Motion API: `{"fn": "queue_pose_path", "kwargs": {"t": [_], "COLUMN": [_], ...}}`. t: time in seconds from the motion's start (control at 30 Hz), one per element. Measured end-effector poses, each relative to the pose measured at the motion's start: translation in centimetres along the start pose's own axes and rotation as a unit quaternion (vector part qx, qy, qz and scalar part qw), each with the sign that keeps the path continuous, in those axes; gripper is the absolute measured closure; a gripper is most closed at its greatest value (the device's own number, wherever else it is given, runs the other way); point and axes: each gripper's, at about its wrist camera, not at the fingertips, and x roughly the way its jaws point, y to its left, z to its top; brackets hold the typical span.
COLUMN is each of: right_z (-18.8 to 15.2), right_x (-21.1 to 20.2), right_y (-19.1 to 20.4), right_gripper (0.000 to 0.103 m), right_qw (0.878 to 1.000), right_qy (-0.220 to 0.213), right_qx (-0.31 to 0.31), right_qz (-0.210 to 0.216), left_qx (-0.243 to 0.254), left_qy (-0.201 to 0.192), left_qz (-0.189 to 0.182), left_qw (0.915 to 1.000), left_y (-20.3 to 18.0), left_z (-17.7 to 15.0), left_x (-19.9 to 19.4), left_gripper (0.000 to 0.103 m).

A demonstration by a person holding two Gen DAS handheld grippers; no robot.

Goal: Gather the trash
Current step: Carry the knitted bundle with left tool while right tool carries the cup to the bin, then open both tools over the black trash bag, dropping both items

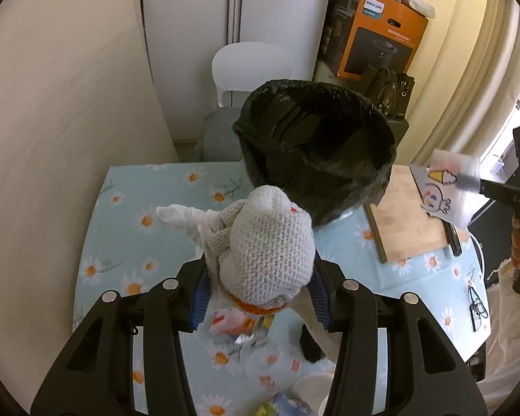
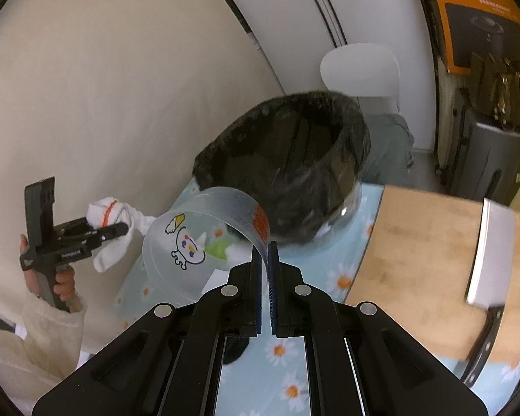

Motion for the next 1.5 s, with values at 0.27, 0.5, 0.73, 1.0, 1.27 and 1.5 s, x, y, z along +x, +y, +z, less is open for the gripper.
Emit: {"fn": "queue_pose_path", "kwargs": {"t": [0.27,0.5,0.73,1.0,1.27,1.5], "right_z": [3.7,6.0,8.1,9.6,10.0,8.6], "right_x": [2.4,4.3,6.1,8.5,7.6,6.4], "right_y": [-1.5,-1.7,-2.4,-3.0,-2.4,-1.9], "right_gripper": [0.099,0.099,0.099,0.096,0.029,0.018], "right_qw": [1.0,0.999,0.999,0.999,0.992,0.991], "right_qy": [-0.003,-0.004,-0.015,-0.034,-0.084,-0.076], "right_qx": [-0.017,-0.033,-0.034,-0.032,-0.059,-0.058], "right_qz": [-0.011,-0.009,-0.002,-0.014,-0.073,-0.093], "left_qx": [0.014,0.039,0.042,0.06,0.033,0.011], "left_qy": [0.012,0.021,0.019,0.022,-0.005,0.001], "left_qz": [-0.016,-0.016,-0.043,-0.048,-0.013,-0.003], "left_qw": [0.9997,0.9989,0.998,0.9968,0.9994,0.9999], "left_y": [-1.3,-2.6,-3.7,-4.8,-3.1,-1.4], "left_z": [3.5,6.8,9.7,11.3,10.8,8.9], "left_x": [2.9,4.3,6.6,9.6,9.1,7.3], "left_gripper": [0.054,0.054,0.054,0.047,0.006,0.006]}}
